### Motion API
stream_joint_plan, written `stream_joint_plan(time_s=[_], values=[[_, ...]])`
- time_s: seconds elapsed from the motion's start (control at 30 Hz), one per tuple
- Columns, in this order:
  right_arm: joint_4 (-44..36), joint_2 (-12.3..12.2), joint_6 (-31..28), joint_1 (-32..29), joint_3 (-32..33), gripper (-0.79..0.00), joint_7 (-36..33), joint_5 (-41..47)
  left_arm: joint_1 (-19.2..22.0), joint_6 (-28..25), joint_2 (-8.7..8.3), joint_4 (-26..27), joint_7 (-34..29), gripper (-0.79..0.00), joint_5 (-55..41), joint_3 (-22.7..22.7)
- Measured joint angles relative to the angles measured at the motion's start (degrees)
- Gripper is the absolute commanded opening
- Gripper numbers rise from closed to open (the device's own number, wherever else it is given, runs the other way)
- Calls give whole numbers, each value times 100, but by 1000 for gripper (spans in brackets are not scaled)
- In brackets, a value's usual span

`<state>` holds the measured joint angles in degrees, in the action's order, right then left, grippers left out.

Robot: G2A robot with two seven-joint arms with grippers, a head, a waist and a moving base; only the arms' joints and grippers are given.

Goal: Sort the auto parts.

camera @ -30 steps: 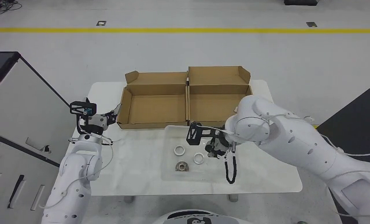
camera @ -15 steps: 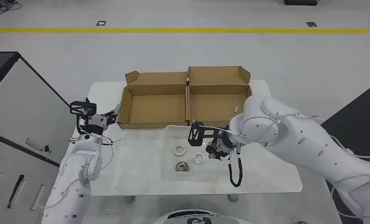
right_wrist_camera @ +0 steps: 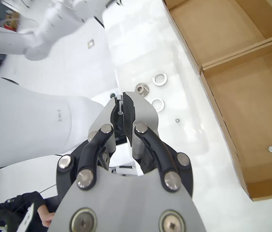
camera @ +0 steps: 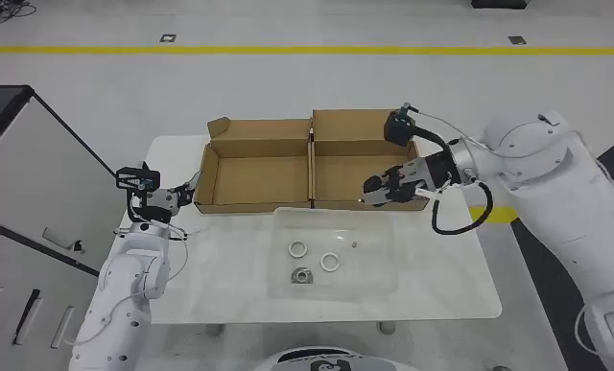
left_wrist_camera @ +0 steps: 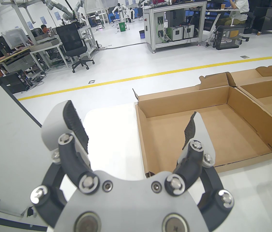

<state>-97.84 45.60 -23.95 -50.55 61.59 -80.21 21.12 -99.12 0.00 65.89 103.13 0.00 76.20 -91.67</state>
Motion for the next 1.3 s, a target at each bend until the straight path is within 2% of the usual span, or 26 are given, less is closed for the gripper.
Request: stream_joint_plan(time_s=[0.17,0.37,0.63,1.0,1.3], values=[[155,-23,-147,-187,211,-785,134,1484,0,0,0,0,0,0,0,0],[-45,83,-160,-76,194,-785,146,3082,0,0,0,0,0,0,0,0],[-457,491,173,126,348,-785,-188,4939,0,0,0,0,0,0,0,0],[-426,1298,592,298,565,-785,-607,6001,0,0,0,0,0,0,0,0],[-425,1297,590,296,566,-785,-604,5993,0,0,0,0,0,0,0,0]])
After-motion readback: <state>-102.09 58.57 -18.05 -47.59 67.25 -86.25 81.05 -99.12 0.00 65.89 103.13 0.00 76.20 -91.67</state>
